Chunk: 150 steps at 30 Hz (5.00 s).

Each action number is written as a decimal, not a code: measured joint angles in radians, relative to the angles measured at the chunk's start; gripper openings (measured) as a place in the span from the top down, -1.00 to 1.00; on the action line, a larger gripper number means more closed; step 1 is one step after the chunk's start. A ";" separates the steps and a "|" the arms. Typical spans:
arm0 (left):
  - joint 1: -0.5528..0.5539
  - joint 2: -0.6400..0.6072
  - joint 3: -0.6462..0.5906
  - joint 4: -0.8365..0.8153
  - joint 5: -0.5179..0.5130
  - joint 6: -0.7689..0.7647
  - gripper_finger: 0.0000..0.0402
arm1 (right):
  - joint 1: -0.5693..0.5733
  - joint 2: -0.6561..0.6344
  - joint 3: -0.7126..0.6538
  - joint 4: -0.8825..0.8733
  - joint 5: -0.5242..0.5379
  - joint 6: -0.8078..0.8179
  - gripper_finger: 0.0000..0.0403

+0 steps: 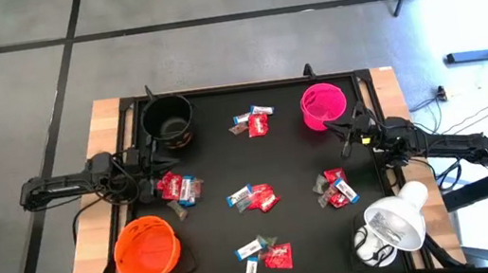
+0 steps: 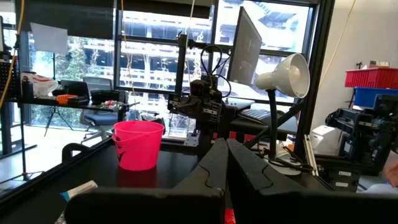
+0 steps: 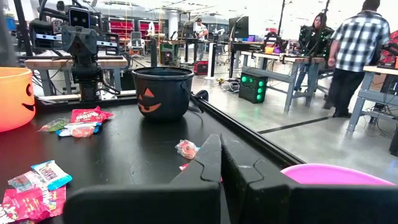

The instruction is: Sort candy

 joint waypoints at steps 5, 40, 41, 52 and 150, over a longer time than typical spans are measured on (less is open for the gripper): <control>0.000 0.000 0.000 0.000 0.000 0.000 1.00 | 0.000 0.000 0.000 0.000 0.000 0.000 1.00; 0.000 0.000 0.000 0.000 0.000 0.000 1.00 | 0.000 0.000 0.002 0.522 -0.092 0.390 1.00; 0.000 0.000 0.000 0.000 0.000 0.000 1.00 | 0.000 0.000 0.007 0.518 -0.119 0.390 1.00; 0.000 0.000 0.000 0.000 0.000 0.000 1.00 | 0.000 0.087 0.185 0.256 -0.164 0.373 1.00; 0.000 0.000 0.000 -0.003 0.000 0.000 1.00 | 0.311 1.061 0.816 -0.550 0.289 0.255 0.98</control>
